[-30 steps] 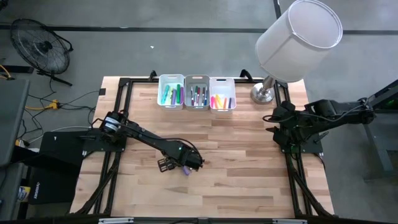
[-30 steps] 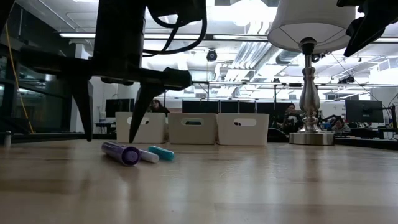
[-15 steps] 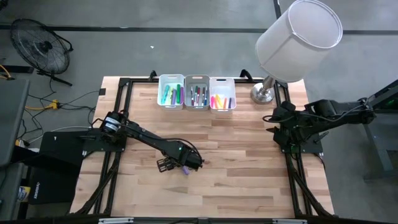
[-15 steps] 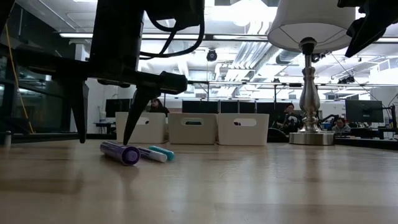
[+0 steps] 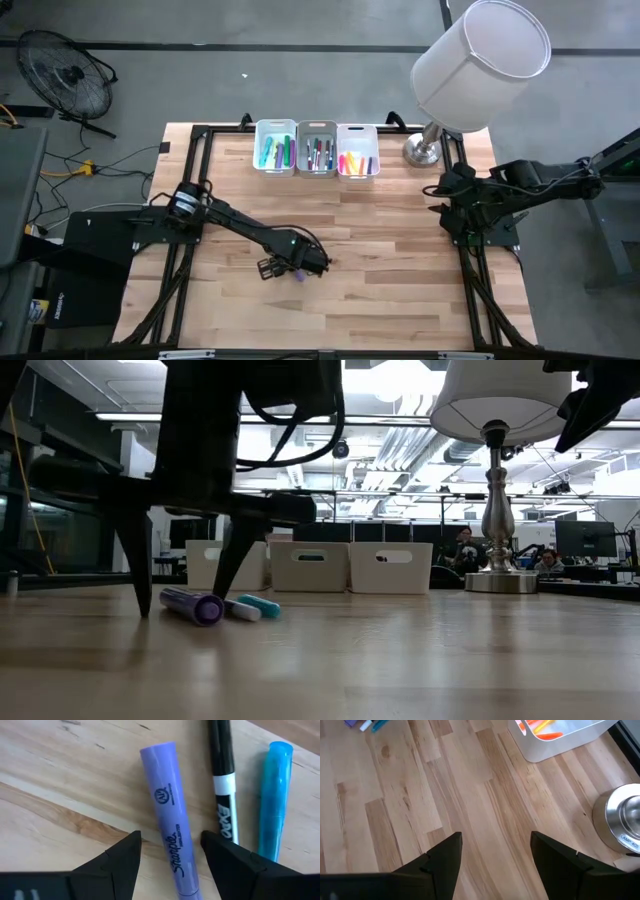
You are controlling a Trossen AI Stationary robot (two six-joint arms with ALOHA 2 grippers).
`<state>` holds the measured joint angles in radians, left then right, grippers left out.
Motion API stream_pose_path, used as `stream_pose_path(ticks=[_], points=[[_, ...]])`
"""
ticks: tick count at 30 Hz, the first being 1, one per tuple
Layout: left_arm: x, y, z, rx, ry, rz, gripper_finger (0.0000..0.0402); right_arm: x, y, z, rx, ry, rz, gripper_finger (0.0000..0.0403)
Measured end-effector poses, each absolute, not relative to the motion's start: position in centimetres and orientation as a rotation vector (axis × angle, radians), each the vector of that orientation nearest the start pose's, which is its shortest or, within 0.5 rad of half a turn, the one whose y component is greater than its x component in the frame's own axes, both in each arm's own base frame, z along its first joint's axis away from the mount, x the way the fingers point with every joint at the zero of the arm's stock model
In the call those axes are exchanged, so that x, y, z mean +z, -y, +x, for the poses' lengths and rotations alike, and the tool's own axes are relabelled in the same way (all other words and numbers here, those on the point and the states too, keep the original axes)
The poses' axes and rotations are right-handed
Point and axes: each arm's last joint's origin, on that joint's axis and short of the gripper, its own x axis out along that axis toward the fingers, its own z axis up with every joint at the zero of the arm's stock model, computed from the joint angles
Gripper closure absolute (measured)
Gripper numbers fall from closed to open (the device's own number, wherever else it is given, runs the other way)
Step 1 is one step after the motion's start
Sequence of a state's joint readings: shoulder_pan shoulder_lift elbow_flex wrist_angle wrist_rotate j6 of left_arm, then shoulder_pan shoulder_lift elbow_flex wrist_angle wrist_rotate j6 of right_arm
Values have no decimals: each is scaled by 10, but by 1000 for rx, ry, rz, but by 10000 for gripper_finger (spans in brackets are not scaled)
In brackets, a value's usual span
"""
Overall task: Pick & Place Markers
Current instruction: Put the purple highlighter pen into the left white bin
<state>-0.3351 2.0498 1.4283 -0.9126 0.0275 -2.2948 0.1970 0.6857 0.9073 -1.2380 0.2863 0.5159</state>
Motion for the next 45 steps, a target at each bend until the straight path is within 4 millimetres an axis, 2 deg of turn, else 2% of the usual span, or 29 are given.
stream_pose_path(ticks=[6, 16, 19, 27, 45], points=[[143, 126, 360, 1448, -1019, -1541, 200, 301, -10, 90, -330, -949, 228, 179], [143, 129, 361, 1414, -1021, -1525, 322, 301, -10, 90, -330, -955, 224, 179], [143, 130, 360, 1404, -1017, -1502, 346, 301, -10, 90, -331, -959, 222, 179], [143, 130, 360, 1374, -1018, -1451, 346, 299, -9, 86, -331, -1004, 189, 179], [177, 123, 349, 1269, -970, -1332, 346, 304, -5, 69, -337, -915, 203, 179]])
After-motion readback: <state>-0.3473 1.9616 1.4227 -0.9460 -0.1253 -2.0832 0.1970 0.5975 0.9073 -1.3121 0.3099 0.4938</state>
